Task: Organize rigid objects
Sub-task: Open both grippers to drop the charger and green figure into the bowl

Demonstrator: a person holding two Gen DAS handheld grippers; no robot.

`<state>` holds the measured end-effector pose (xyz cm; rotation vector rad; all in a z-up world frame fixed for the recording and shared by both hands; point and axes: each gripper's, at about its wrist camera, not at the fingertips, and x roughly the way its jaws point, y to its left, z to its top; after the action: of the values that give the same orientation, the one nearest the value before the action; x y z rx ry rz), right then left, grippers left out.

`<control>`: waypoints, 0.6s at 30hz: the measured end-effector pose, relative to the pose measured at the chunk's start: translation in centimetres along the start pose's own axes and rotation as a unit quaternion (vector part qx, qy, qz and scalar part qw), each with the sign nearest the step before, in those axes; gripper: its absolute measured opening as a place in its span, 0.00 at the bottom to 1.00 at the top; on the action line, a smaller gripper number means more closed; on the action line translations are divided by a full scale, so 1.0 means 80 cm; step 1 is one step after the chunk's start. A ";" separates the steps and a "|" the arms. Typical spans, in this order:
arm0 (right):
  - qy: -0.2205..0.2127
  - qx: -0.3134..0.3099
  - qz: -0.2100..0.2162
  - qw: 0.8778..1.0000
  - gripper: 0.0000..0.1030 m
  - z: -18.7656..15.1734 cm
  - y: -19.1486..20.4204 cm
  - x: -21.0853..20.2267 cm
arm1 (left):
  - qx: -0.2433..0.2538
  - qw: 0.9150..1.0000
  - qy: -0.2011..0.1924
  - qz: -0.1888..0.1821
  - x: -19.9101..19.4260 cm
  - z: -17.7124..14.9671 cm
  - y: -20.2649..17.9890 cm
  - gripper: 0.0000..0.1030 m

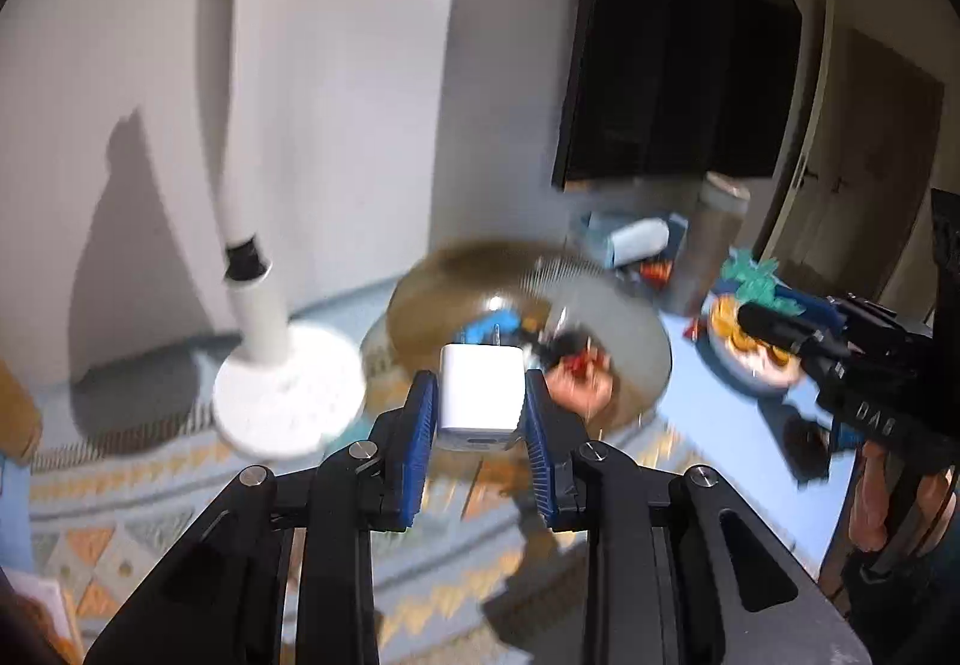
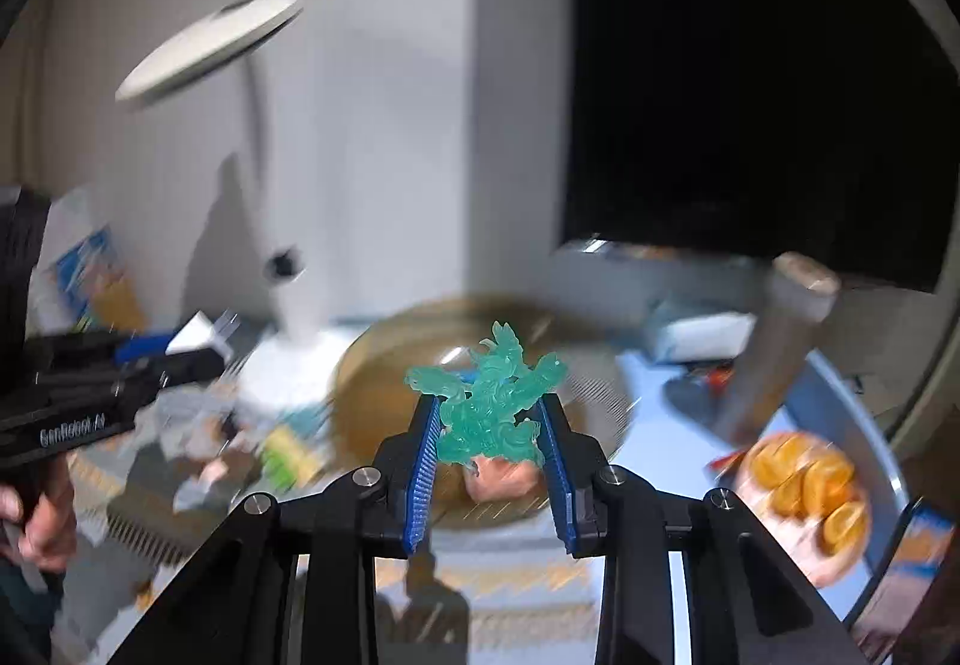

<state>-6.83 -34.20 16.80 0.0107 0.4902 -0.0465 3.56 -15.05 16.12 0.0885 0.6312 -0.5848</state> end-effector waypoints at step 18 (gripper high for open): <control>0.117 0.133 -0.012 0.984 0.51 -0.028 -0.098 0.140 | -0.002 0.996 0.091 0.005 0.152 -0.009 -0.033 0.53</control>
<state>1.60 -42.44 9.58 0.2755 0.7174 -0.1361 9.68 -23.05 8.72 0.1422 0.8090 -0.5704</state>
